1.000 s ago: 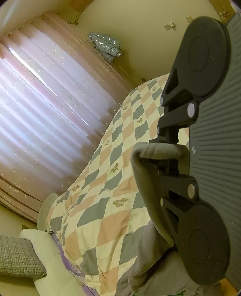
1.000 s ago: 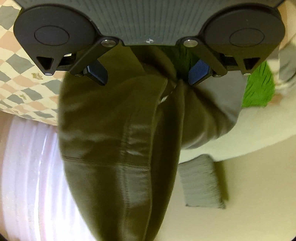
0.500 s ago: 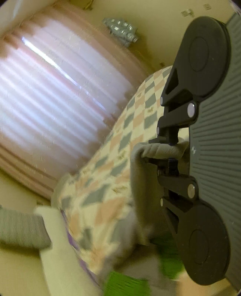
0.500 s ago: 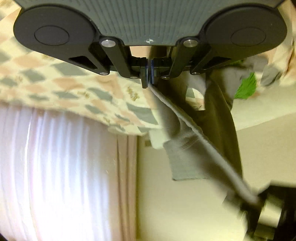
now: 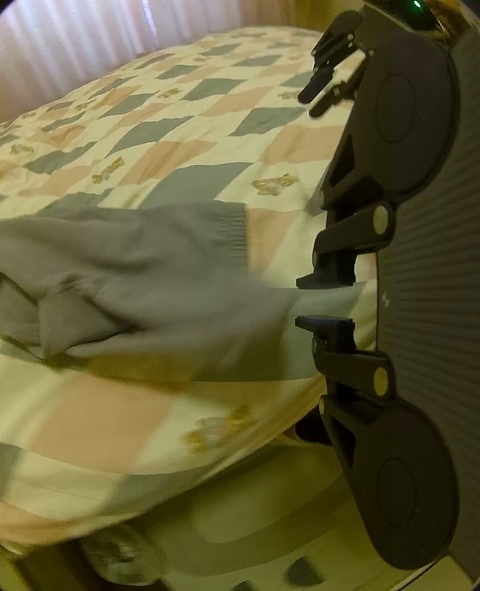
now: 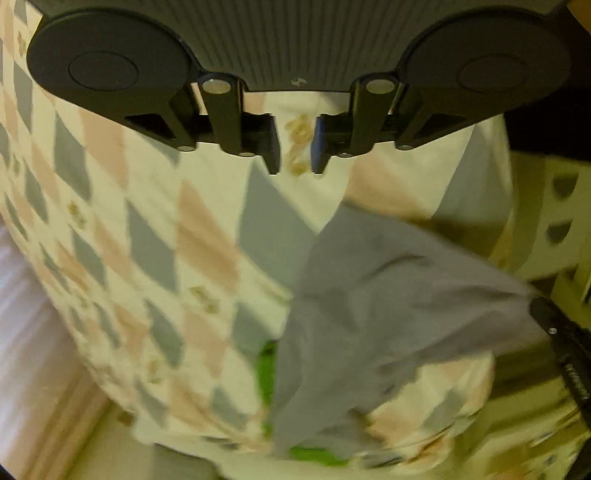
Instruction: Fold clothes
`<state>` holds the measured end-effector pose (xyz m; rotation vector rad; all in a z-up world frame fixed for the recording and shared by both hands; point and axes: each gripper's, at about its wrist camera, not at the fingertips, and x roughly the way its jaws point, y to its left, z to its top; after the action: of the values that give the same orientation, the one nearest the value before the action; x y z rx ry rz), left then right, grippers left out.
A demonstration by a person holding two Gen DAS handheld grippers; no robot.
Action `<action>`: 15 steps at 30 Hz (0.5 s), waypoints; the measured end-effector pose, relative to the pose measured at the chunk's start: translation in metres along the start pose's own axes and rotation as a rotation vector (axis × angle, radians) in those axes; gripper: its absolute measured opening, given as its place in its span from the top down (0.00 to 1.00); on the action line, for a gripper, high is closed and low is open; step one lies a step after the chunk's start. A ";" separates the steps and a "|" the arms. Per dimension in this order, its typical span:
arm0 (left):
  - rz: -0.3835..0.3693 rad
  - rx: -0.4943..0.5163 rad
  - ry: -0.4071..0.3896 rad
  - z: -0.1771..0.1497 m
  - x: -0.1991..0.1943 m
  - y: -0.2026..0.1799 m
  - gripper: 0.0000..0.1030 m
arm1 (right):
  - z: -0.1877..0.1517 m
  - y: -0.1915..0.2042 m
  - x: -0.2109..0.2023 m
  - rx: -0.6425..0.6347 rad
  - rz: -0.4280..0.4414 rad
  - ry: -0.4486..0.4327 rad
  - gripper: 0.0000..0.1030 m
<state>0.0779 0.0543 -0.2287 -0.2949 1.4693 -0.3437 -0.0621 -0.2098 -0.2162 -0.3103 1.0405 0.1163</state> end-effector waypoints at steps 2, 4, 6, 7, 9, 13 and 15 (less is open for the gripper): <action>-0.006 -0.009 -0.031 -0.008 -0.004 0.005 0.89 | -0.003 0.016 0.004 -0.072 0.036 -0.048 0.57; 0.025 -0.022 -0.061 -0.013 -0.009 0.014 0.89 | 0.003 0.034 0.011 -0.146 0.092 -0.103 0.50; 0.046 -0.049 -0.096 -0.023 -0.013 0.032 0.89 | 0.015 0.054 0.019 -0.221 0.127 -0.157 0.49; 0.055 -0.070 -0.111 -0.029 -0.018 0.043 0.89 | 0.018 0.066 0.022 -0.253 0.135 -0.174 0.48; 0.069 -0.109 -0.136 -0.041 -0.024 0.064 0.89 | 0.029 0.091 0.034 -0.314 0.150 -0.212 0.48; 0.110 -0.152 -0.191 -0.049 -0.035 0.105 0.89 | 0.040 0.159 0.045 -0.433 0.185 -0.292 0.41; 0.110 -0.172 -0.216 -0.051 -0.037 0.122 0.87 | 0.041 0.196 0.062 -0.522 0.195 -0.305 0.39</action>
<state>0.0299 0.1819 -0.2479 -0.3750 1.2977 -0.0930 -0.0438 -0.0146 -0.2890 -0.6416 0.7217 0.5992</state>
